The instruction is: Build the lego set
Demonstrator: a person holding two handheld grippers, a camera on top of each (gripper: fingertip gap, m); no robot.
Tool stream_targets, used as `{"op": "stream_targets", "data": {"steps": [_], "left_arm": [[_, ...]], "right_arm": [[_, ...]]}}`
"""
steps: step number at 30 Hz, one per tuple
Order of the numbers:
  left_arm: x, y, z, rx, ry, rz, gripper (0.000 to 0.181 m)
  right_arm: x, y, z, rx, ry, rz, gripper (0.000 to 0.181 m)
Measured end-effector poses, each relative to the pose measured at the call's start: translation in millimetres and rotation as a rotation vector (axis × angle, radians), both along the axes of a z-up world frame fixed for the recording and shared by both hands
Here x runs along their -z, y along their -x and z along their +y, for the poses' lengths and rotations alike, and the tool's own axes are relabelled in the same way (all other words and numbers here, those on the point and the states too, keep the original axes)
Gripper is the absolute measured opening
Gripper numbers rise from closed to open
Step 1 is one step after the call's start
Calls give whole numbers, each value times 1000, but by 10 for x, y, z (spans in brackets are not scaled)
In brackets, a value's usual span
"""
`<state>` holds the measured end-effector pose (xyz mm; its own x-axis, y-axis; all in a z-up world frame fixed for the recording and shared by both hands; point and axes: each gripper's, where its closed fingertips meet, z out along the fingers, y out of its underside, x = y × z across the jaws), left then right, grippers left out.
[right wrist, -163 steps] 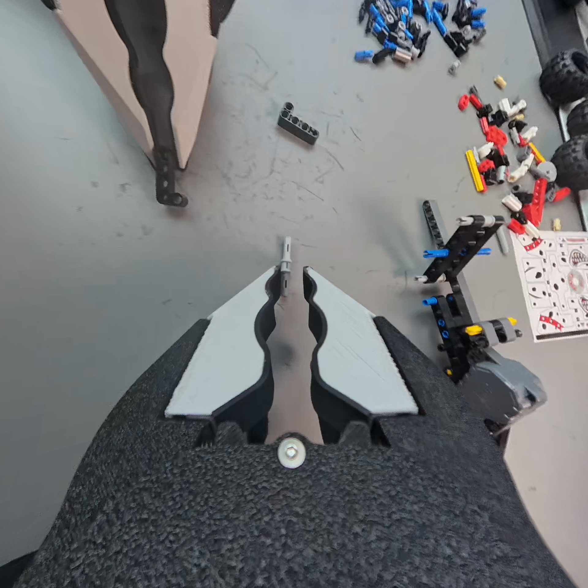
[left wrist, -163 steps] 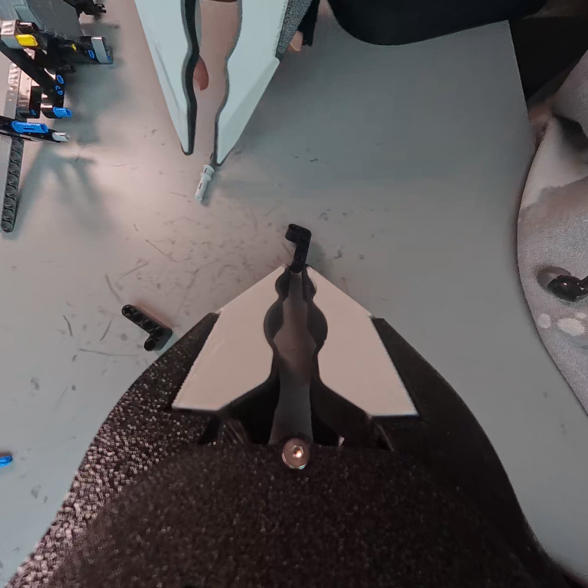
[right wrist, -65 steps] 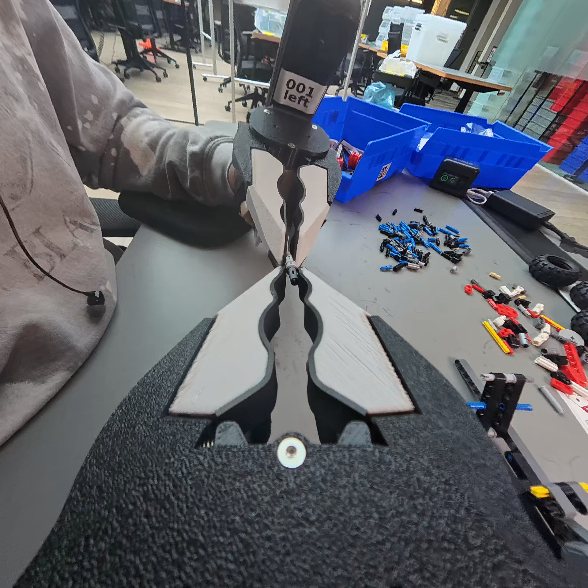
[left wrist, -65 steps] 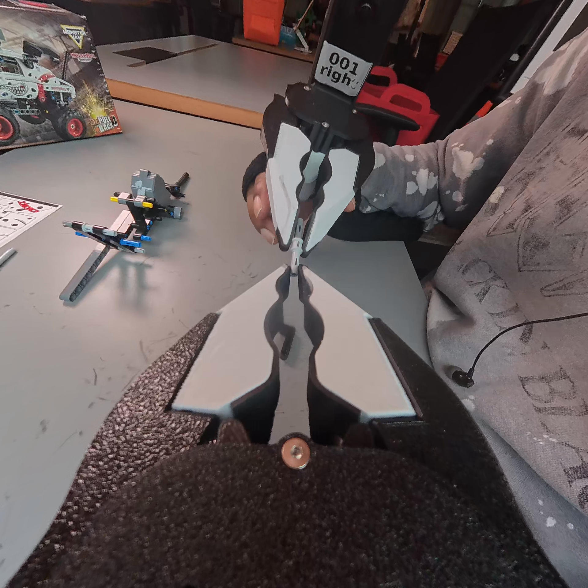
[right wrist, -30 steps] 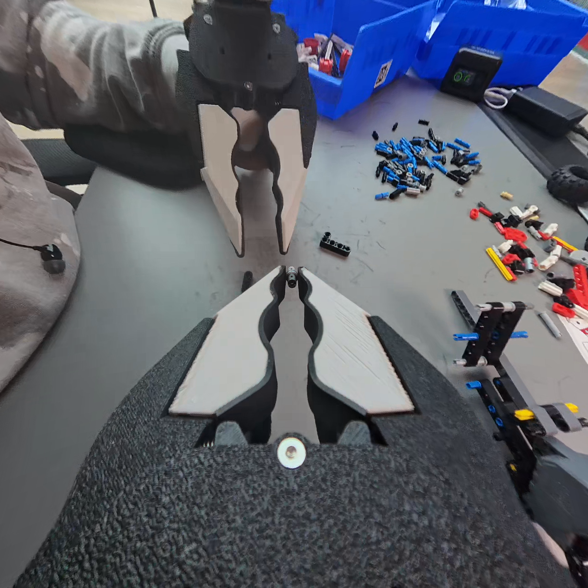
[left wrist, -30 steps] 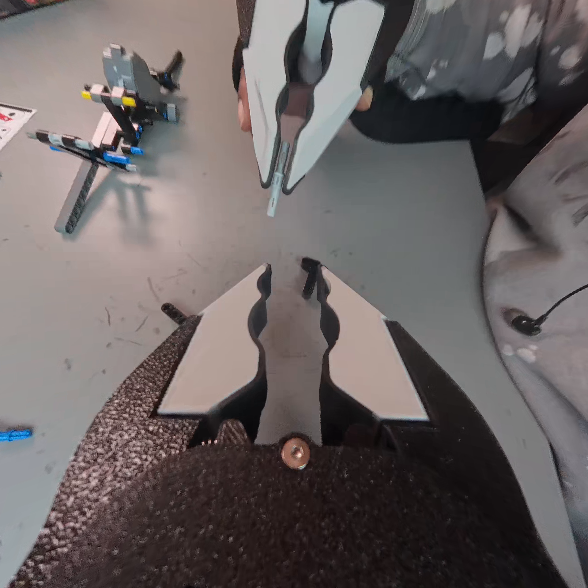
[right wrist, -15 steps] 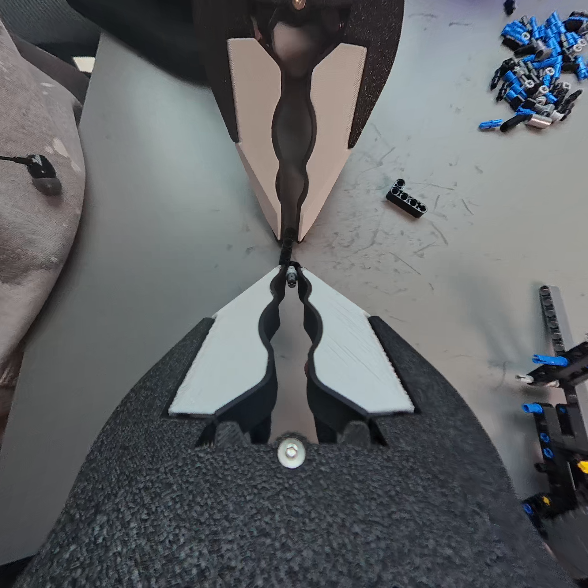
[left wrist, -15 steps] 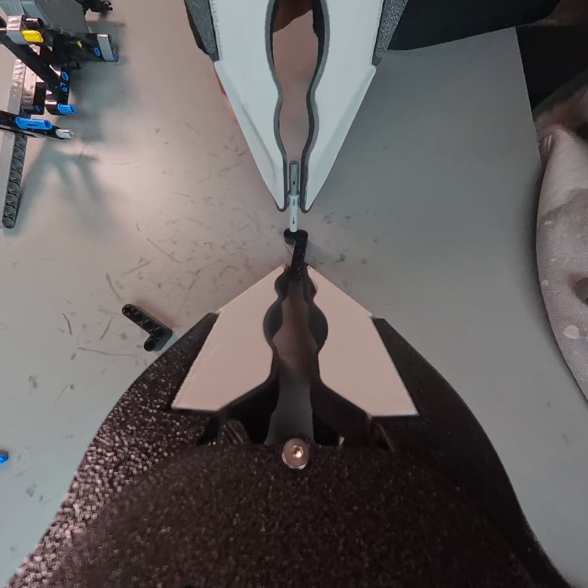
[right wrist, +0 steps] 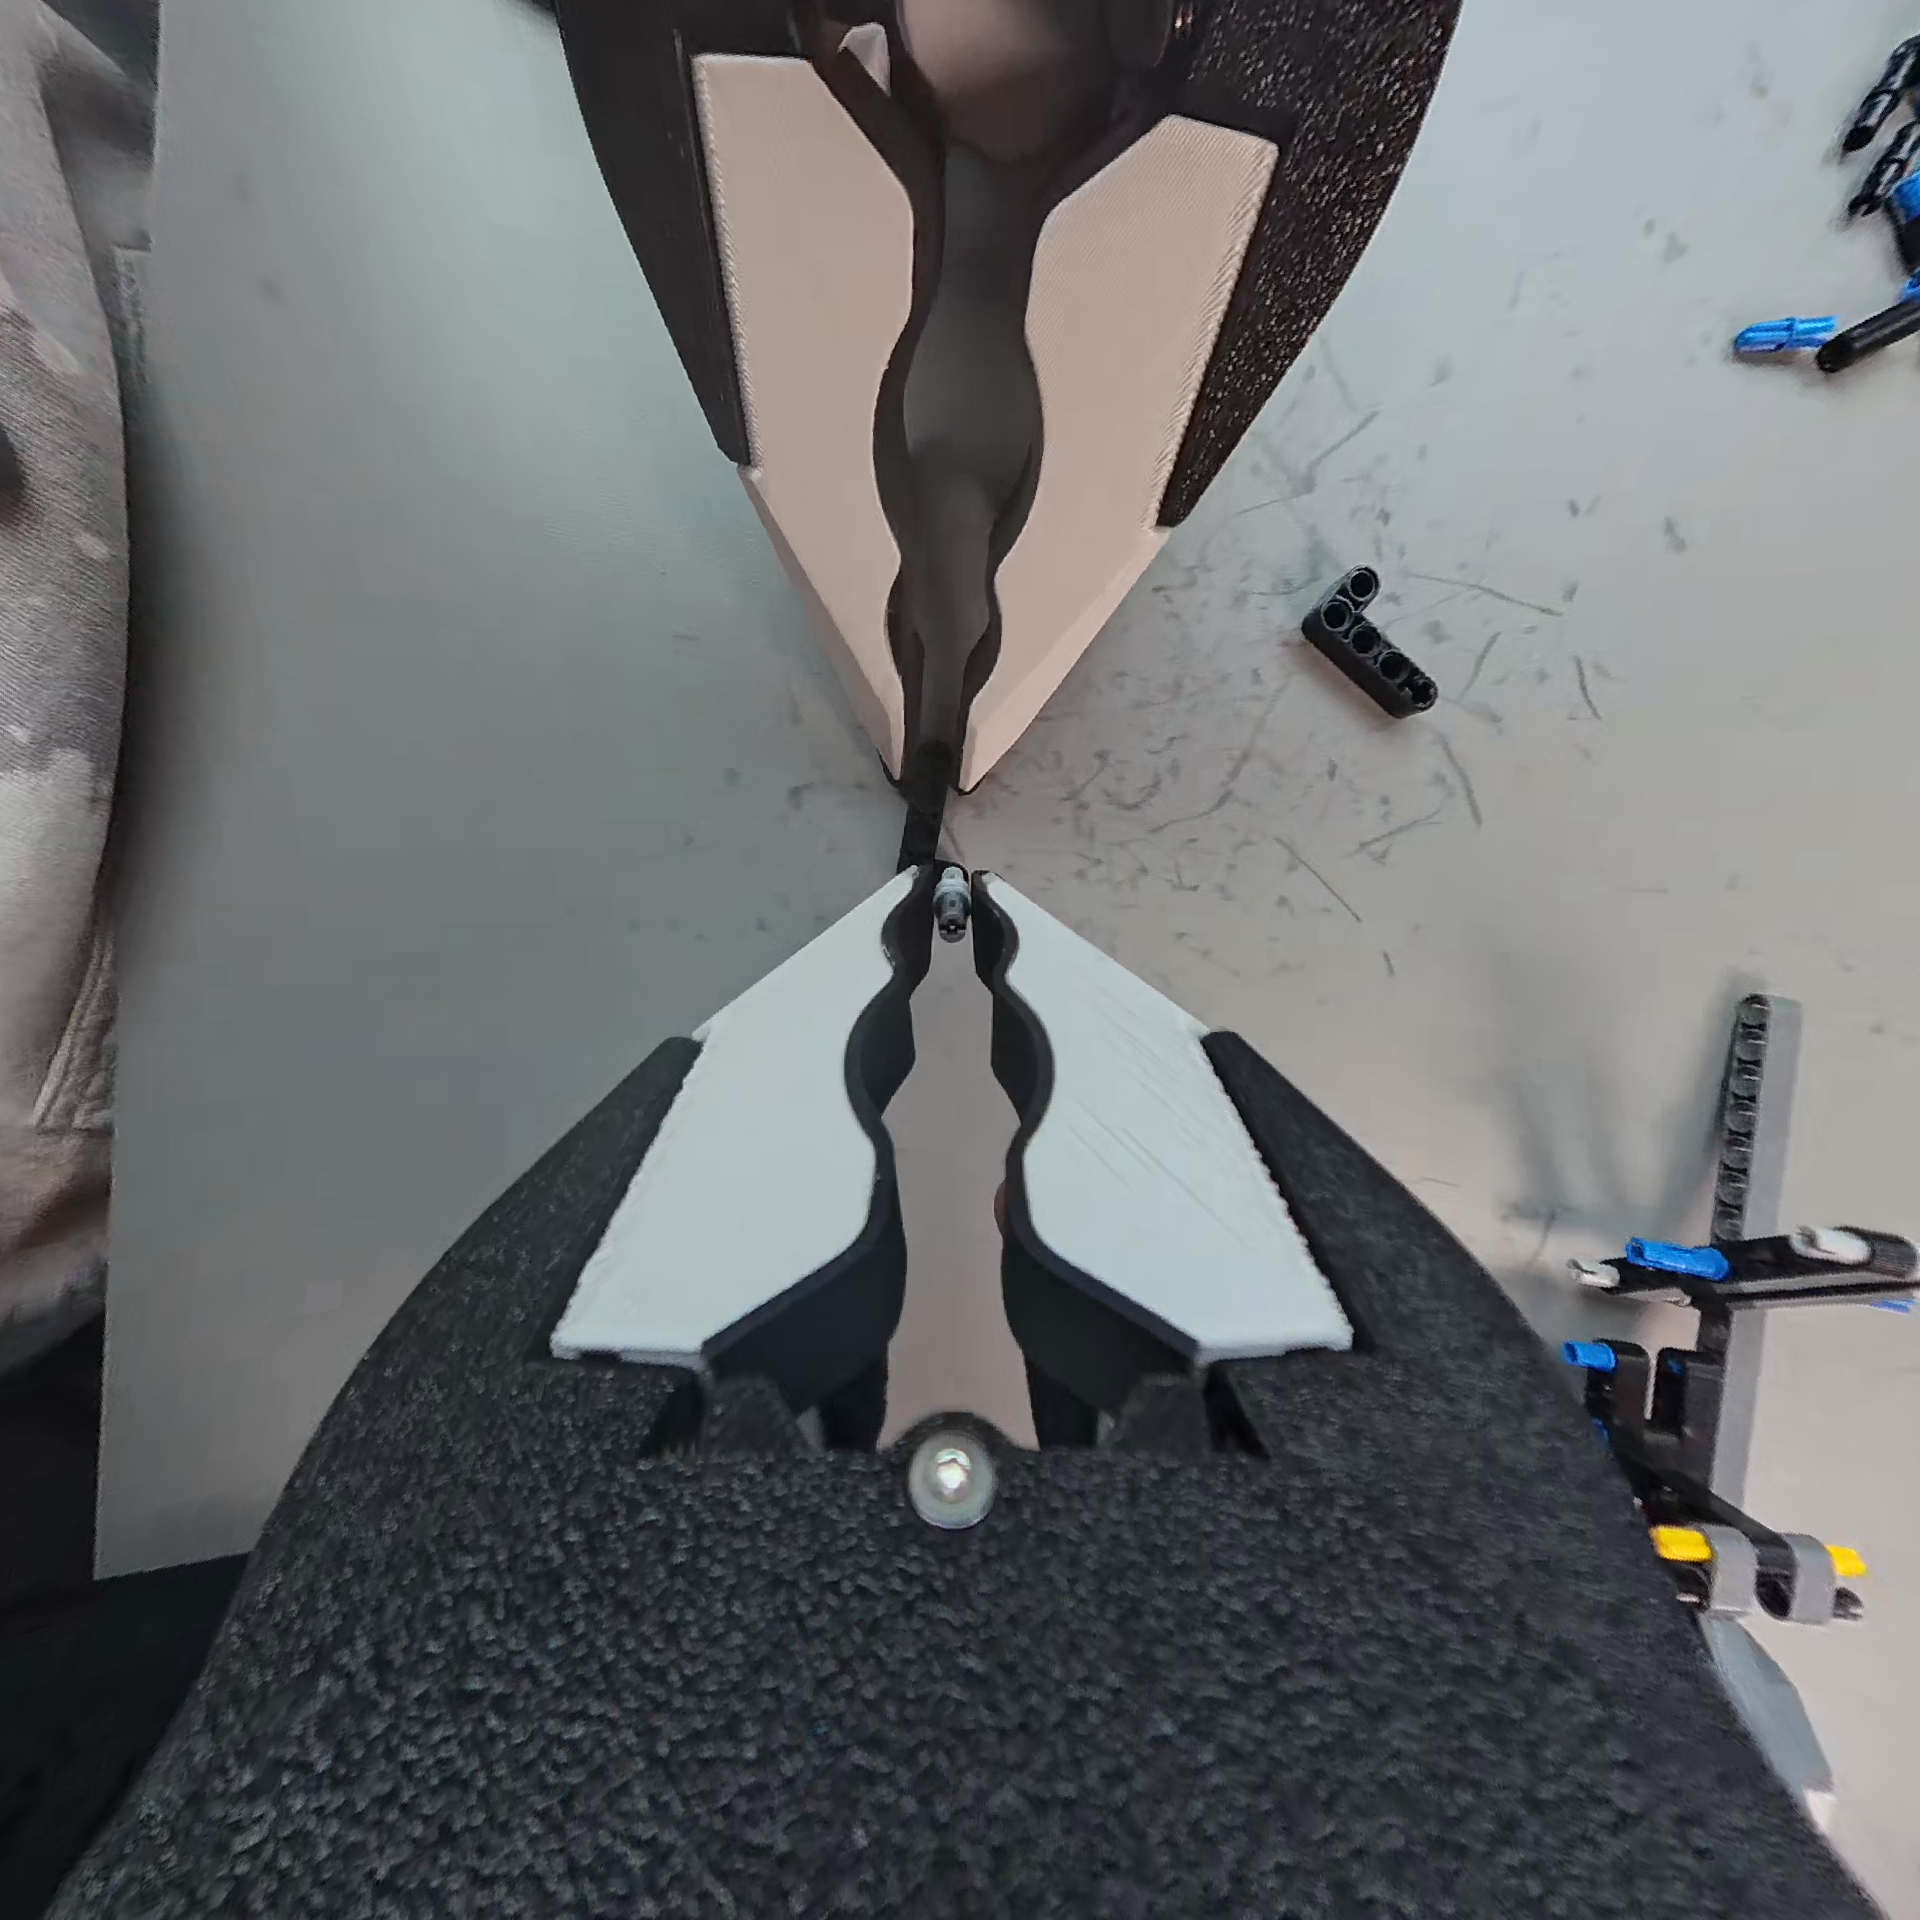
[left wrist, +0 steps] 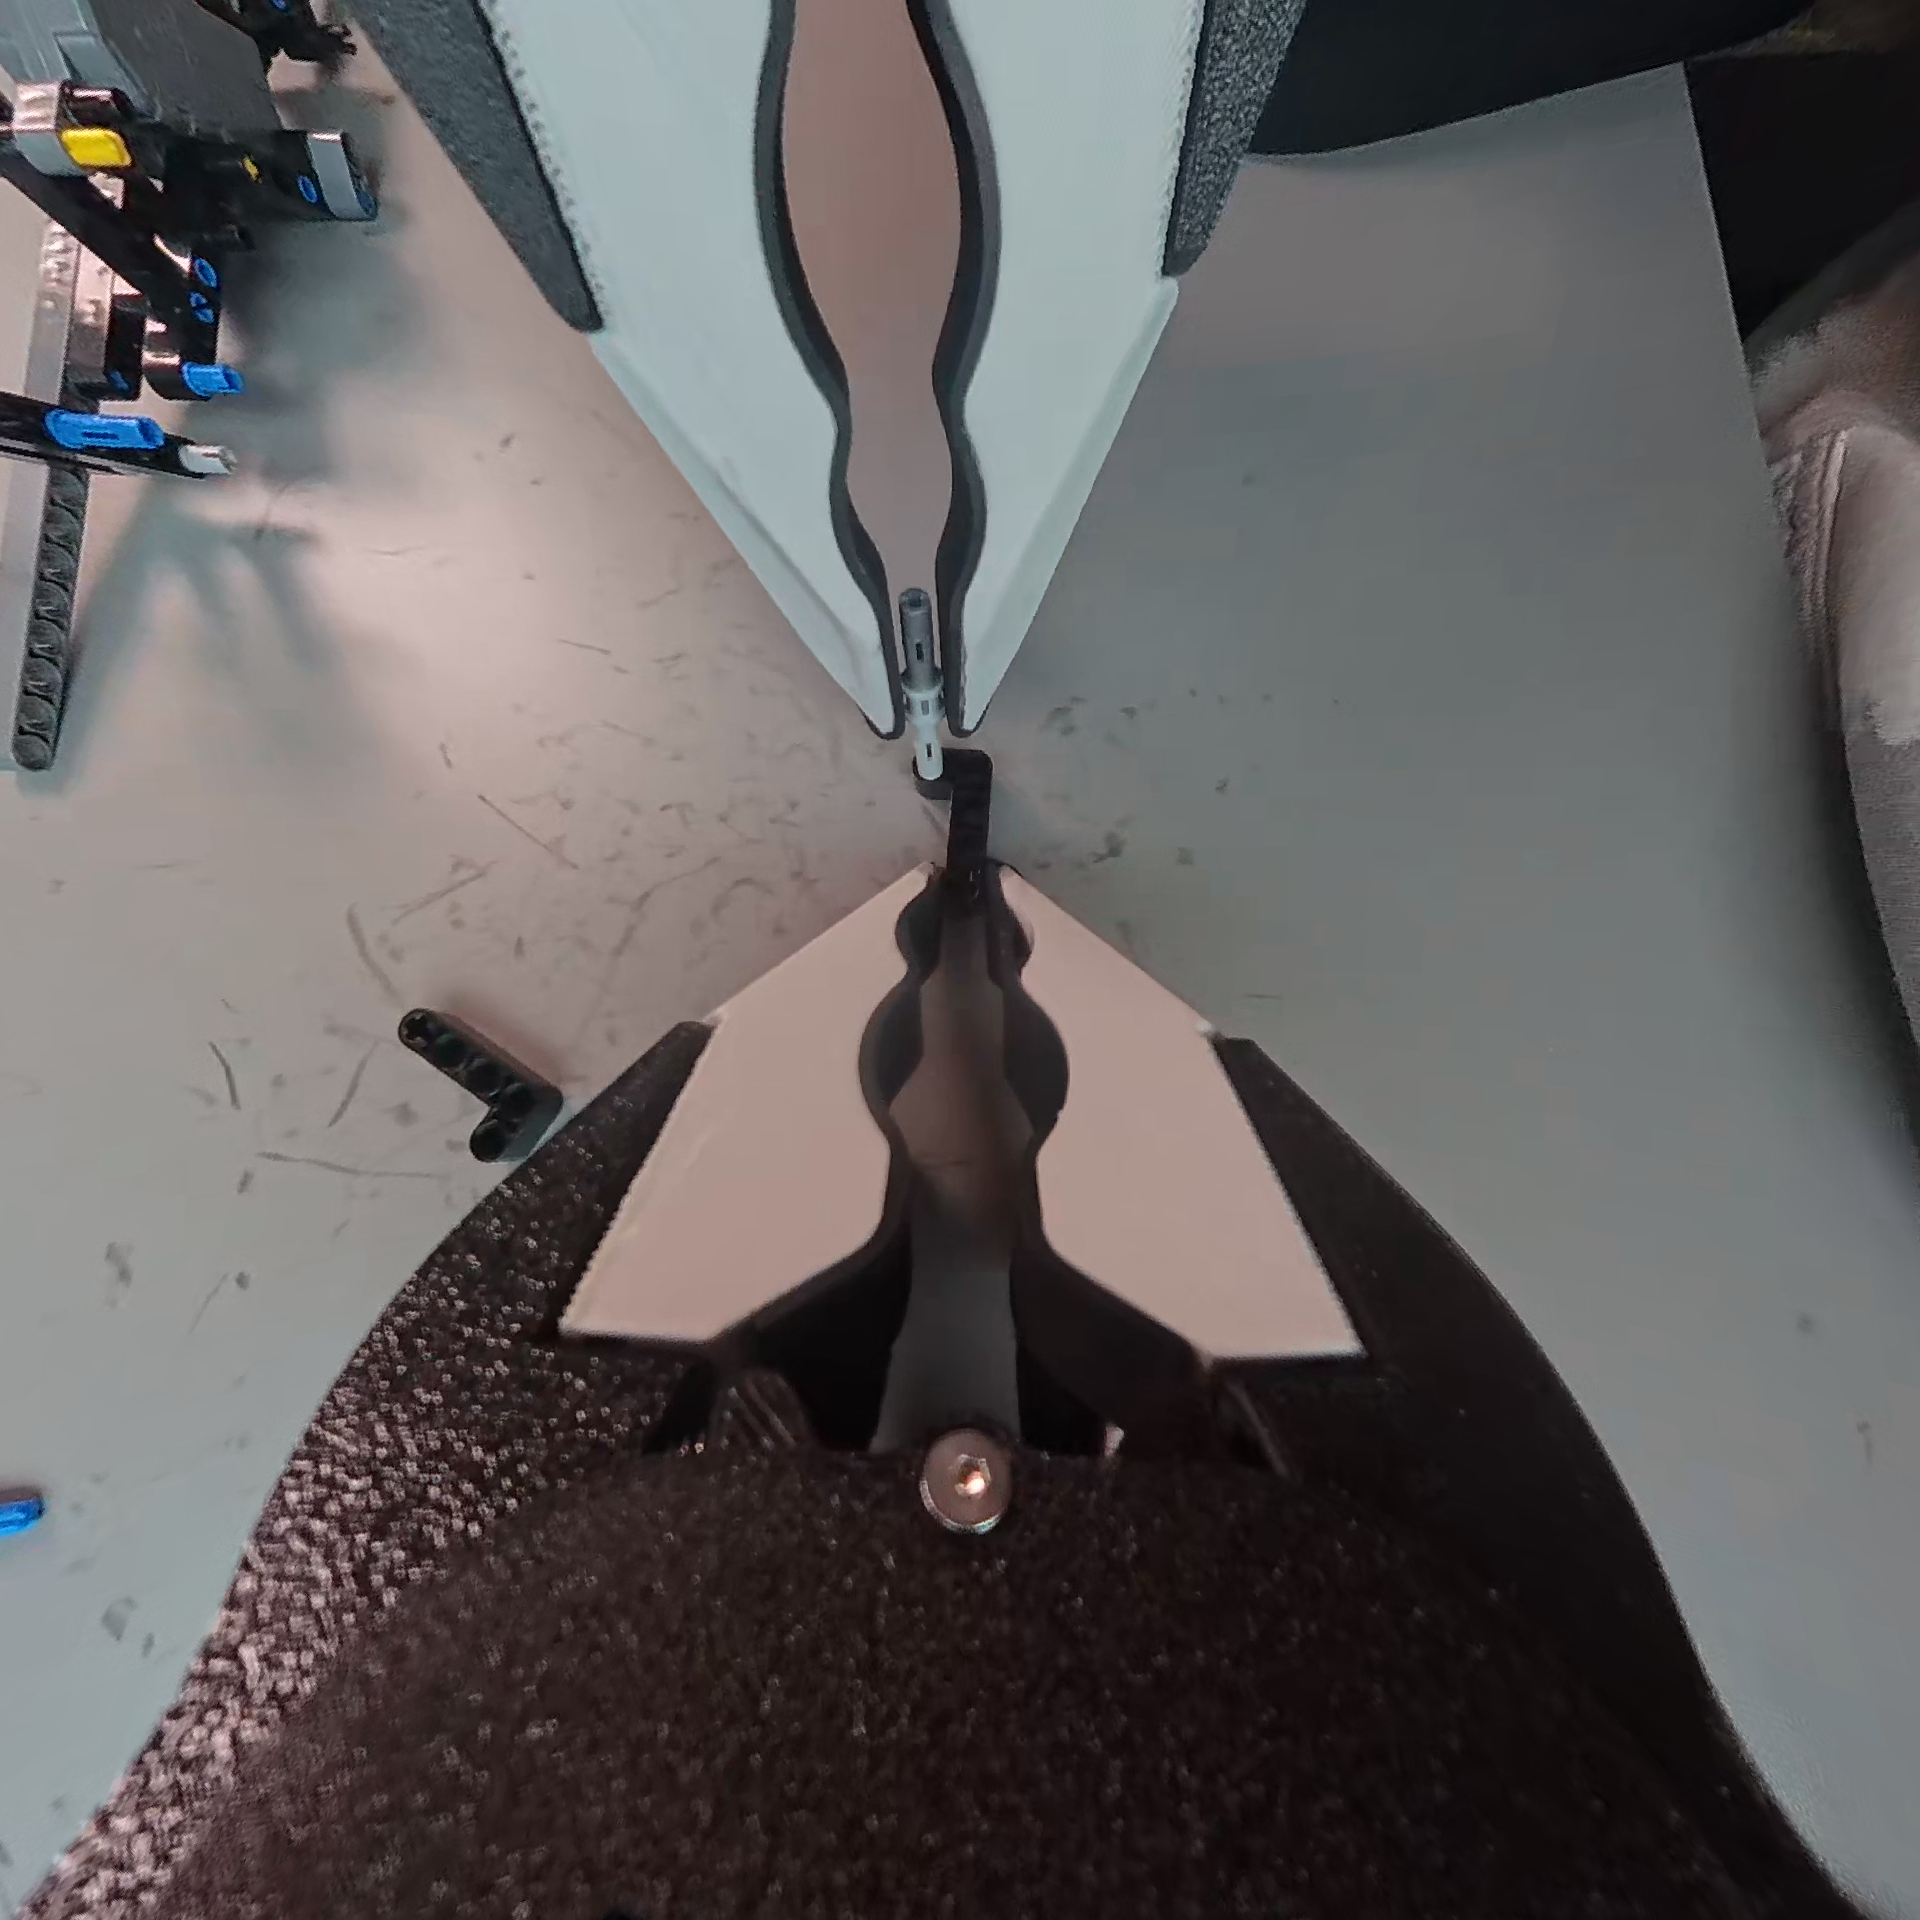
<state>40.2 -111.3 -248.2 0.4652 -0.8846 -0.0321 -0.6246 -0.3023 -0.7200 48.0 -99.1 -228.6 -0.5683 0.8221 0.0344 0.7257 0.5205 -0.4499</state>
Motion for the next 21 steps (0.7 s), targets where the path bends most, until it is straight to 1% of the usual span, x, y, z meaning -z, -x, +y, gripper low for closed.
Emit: {"op": "stream_targets", "data": {"steps": [6,8,13,21], "left_arm": [[0,-1,1,3,-3,1,9],[1,-1,1,3,-5,2,9],[2,-2,-3,4,1,0,9],[3,-2,-4,0,10,-3,9]], "right_arm": [[3,50,-22,-17,-7,-84,6],[8,14,-5,-24,-13,-108,7],[9,25,-6,0,-16,-87,6],[11,43,-20,13,-19,-108,6]]}}
